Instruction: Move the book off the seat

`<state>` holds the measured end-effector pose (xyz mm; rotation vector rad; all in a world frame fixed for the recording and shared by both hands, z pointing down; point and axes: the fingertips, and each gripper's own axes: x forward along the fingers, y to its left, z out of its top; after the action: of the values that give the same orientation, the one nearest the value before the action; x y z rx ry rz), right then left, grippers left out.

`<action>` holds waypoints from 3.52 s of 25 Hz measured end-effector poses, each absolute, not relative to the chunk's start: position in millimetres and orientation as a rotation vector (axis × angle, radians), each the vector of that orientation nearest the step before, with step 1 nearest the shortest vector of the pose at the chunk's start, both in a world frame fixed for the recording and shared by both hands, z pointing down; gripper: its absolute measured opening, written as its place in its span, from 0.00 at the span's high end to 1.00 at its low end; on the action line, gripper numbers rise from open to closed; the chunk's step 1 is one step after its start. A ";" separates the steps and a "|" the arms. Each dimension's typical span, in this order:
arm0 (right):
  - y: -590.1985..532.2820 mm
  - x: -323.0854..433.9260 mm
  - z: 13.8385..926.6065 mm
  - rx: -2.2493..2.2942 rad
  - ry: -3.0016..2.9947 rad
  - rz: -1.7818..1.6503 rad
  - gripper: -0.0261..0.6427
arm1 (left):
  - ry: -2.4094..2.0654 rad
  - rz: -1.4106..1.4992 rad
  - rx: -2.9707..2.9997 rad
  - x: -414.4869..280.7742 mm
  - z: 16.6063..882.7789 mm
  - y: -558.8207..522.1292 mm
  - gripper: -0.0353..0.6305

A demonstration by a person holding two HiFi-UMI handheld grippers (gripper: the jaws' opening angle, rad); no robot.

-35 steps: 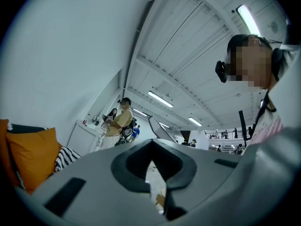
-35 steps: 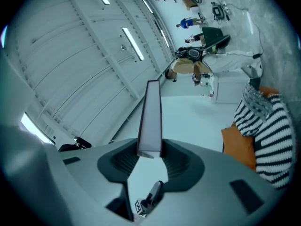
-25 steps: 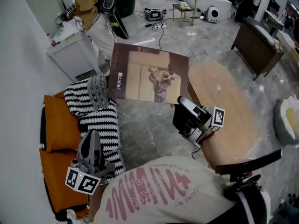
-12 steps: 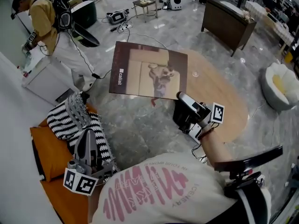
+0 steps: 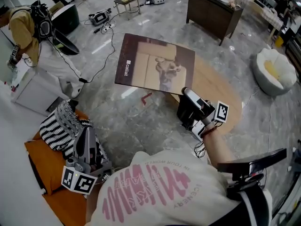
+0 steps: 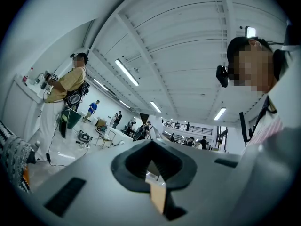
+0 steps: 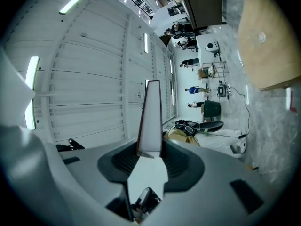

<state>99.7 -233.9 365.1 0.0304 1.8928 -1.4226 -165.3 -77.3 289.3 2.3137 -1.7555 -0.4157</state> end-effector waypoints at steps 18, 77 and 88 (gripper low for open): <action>-262.1 200.4 366.0 -0.307 1.768 -1.248 0.72 | -1.416 -0.390 2.463 -118.5 285.5 -178.5 0.94; -439.6 79.2 468.7 -0.539 1.644 -1.450 0.72 | -1.309 -0.408 2.471 -214.3 280.8 -401.1 0.94; -447.8 77.4 533.2 -0.605 1.549 -1.565 0.72 | -1.364 -0.336 2.395 -215.4 304.5 -411.7 0.94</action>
<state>77.4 -447.8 533.2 -0.6053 1.5488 -1.5651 -215.4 -411.7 304.5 2.3948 -1.3638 -0.3359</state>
